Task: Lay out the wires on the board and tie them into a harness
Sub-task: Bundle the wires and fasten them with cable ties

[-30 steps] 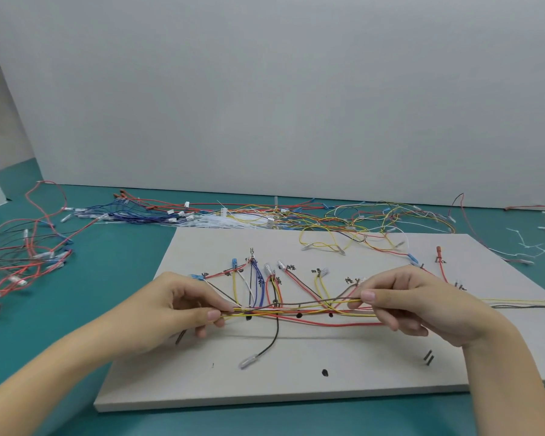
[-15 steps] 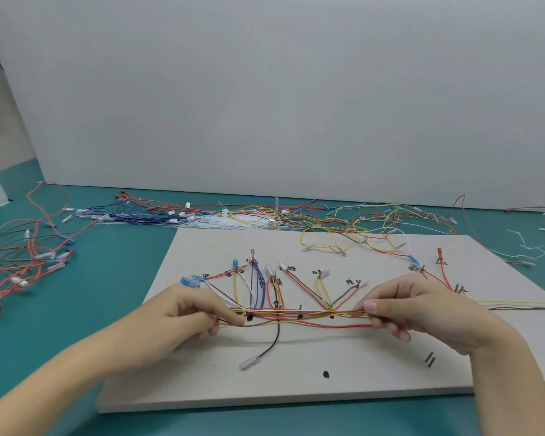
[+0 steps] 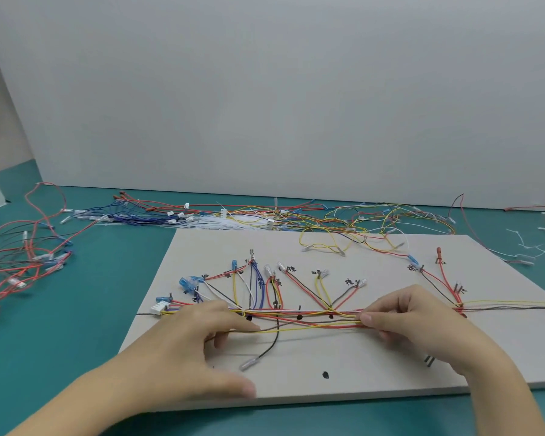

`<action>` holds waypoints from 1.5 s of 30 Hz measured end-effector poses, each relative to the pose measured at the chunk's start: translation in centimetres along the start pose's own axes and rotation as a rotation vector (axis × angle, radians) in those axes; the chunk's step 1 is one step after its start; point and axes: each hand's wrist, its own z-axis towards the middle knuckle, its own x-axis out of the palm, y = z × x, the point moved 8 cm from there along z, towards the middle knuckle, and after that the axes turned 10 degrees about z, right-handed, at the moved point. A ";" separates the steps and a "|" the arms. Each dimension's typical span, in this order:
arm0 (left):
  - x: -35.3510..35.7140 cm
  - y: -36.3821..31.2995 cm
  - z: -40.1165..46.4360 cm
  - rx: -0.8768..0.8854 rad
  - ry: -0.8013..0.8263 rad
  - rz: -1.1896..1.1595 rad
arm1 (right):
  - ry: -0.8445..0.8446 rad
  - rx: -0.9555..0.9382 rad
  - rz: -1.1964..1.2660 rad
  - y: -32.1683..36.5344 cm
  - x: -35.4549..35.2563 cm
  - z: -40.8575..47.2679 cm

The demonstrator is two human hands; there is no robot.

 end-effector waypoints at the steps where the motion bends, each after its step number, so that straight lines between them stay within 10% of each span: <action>1: 0.4 -0.2 -0.2 0.003 0.027 0.071 | -0.014 0.006 0.016 -0.3 -0.1 0.1; 30: -0.5 2.2 1.3 0.028 -0.159 0.106 | -0.172 -0.367 -0.336 2.3 2.6 4.1; 35: -4.7 4.4 3.0 -0.051 -0.458 0.027 | -0.257 -0.442 -0.417 2.9 3.2 3.9; 45: -3.9 7.1 5.6 -0.133 -0.300 0.054 | -0.300 -0.456 -0.442 3.2 4.4 3.8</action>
